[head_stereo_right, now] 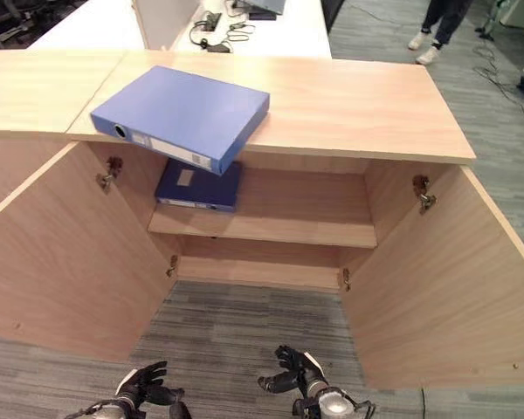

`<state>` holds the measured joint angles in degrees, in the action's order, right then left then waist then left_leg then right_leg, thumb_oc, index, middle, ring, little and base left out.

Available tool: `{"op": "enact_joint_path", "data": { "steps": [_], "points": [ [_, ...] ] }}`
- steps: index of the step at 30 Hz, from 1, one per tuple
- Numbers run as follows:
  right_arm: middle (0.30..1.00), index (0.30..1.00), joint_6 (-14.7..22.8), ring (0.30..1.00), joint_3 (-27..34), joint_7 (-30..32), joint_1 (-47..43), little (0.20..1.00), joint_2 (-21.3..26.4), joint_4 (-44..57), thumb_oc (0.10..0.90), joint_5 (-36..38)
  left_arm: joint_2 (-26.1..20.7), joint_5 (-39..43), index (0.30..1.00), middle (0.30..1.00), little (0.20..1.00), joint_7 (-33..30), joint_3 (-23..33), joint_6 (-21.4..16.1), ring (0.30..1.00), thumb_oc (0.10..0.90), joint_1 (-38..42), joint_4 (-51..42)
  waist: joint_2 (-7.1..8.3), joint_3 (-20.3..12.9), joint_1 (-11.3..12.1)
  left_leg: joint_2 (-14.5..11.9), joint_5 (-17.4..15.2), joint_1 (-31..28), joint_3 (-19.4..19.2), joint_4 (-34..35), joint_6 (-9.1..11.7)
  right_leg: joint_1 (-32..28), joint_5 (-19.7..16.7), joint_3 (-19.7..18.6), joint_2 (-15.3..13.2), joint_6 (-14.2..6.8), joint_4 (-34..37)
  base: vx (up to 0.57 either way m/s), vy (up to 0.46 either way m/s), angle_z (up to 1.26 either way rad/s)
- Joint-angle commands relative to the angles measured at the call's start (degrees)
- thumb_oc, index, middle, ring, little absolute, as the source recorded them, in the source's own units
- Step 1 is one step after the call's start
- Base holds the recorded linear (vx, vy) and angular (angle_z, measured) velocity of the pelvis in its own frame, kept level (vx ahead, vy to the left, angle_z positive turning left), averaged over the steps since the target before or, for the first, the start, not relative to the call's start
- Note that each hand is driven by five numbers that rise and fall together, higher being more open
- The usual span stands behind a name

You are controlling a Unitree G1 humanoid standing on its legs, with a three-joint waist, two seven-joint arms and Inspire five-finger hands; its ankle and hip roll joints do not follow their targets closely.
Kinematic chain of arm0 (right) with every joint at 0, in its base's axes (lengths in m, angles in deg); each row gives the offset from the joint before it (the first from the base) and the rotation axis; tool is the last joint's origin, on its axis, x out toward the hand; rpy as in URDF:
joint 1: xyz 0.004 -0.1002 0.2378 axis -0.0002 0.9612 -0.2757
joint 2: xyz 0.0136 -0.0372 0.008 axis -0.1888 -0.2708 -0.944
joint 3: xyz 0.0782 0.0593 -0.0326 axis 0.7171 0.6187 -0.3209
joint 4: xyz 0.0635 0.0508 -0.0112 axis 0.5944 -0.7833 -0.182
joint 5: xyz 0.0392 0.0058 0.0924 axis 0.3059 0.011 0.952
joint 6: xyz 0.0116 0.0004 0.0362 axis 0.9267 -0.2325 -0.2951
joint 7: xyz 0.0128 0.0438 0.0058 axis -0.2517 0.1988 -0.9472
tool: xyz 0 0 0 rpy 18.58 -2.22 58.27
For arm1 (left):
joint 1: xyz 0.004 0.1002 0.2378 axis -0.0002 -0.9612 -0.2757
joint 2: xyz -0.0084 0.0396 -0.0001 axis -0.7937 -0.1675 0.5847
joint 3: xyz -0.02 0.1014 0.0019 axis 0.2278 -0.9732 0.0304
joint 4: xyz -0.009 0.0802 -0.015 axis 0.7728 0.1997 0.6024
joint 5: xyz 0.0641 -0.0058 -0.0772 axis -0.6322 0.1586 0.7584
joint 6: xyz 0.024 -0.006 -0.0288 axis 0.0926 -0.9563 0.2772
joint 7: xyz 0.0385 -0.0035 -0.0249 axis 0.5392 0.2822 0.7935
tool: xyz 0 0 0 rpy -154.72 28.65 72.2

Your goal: Put the empty folder in the office cabinet

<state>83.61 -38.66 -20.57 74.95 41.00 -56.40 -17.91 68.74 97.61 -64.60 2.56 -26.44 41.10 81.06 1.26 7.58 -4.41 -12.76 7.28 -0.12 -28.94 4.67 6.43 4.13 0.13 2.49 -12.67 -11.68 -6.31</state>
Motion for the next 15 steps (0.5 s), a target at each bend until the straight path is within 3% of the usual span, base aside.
{"op": "enact_joint_path", "data": {
  "steps": [1, 4, 5, 7, 9, 11, 12, 15],
  "points": [
    [0.9, 0.9, 2.6, 0.9, 2.0, 0.4, -3.2, 0.9, 1.5, 2.6, 0.8, -1.0, -0.7, -0.8, 0.9, 0.9, 0.9, -0.9, -0.1, -1.7, 0.9, 0.8, 2.7, -1.2, -2.64, -0.1, 0.2, 0.7, -1.3, 2.1, 0.8, -0.4, -1.8, -1.3, 5.3, 3.1, 4.7, -3.3, -13.2, 0.12, 0.118, -0.23],
    [0.9, 0.9, 2.6, 0.9, 2.3, 0.4, -3.5, 0.9, 1.1, 2.6, 0.8, -1.0, -0.7, -1.0, 0.9, 0.9, 0.9, -0.7, -0.3, -1.7, 0.9, 0.8, 3.0, -1.2, -2.92, 0.2, 0.4, 2.1, -2.3, 1.8, 0.5, -0.2, -2.8, 0.3, 2.2, 5.1, 5.2, -3.3, -17.2, 0.09, 0.126, -0.36],
    [0.9, 0.9, 2.4, 0.9, 2.7, 0.6, -3.9, 0.9, 0.8, 2.4, 0.8, -1.5, -0.8, -1.0, 0.9, 0.9, 0.9, -0.4, -0.4, -1.6, 0.9, 0.8, 2.8, -1.6, -2.52, 0.7, 1.4, 5.4, -5.3, 0.2, -0.3, 0.1, -4.6, 1.7, -2.9, 14.1, 1.1, -3.3, -24.4, 0.11, 0.241, -0.5],
    [0.9, 0.9, 2.5, 0.9, 2.8, 0.8, -3.9, 0.9, 0.7, 1.8, 0.8, -1.7, -0.8, -1.8, 0.9, 0.9, 0.9, -0.3, 0.0, -1.2, 0.9, 0.8, 2.1, -1.3, -3.05, 0.9, 2.5, 7.3, -7.3, -0.1, -1.7, 0.1, -6.5, 1.3, -5.5, 19.8, -1.0, -3.3, -28.6, 0.11, 0.3, -0.73],
    [0.9, 0.9, 2.7, 0.9, 2.8, 0.9, -4.0, 0.9, 0.7, 2.0, 0.8, -1.6, -1.0, -1.4, 0.9, 0.9, 0.9, 0.0, 0.6, -1.1, 0.9, 0.8, 1.9, -0.7, -2.25, 0.9, 3.8, 8.3, -7.6, -0.3, -3.4, 0.0, -6.4, 0.3, -5.0, 21.5, -1.0, -3.3, -23.9, 0.12, 0.134, -1.02],
    [0.9, 0.9, 2.9, 0.9, 3.5, 1.3, -4.0, 0.9, 1.2, 1.1, 0.8, -1.1, -1.1, -0.8, 0.9, 0.9, 0.9, 0.1, 1.4, -1.2, 0.9, 0.8, 1.7, 0.1, -1.97, 0.6, 4.4, 9.2, -8.1, -1.0, -5.0, 0.0, -5.9, -0.6, -0.9, 24.2, -1.8, -3.3, -14.7, 0.23, 0.054, -0.64],
    [0.9, 0.9, 3.3, 0.9, 4.3, 2.1, -4.2, 0.9, 2.0, -0.1, 0.8, -0.3, -0.9, -0.8, 0.9, 0.9, 0.9, 0.3, 1.9, -1.2, 0.9, 0.8, 1.4, 1.3, -2.9, 0.1, 4.7, 8.3, -8.3, -1.6, -5.7, 0.1, -4.6, 0.0, 1.7, 28.4, -2.4, -1.0, -7.2, 0.3, -0.044, -0.52],
    [0.9, 0.9, 3.3, 0.9, 5.7, 2.6, -4.4, 0.9, 2.8, -1.3, 0.8, 0.2, -0.6, -1.1, 0.9, 0.9, 0.9, 0.4, 2.4, -1.2, 0.9, 0.8, 1.5, 2.0, -3.81, 0.5, 3.7, 7.4, -8.4, -2.5, -5.6, 0.2, -3.0, 3.6, -1.1, 29.8, -4.7, -0.5, -1.3, 0.15, -0.083, -0.15]
  ]
}}
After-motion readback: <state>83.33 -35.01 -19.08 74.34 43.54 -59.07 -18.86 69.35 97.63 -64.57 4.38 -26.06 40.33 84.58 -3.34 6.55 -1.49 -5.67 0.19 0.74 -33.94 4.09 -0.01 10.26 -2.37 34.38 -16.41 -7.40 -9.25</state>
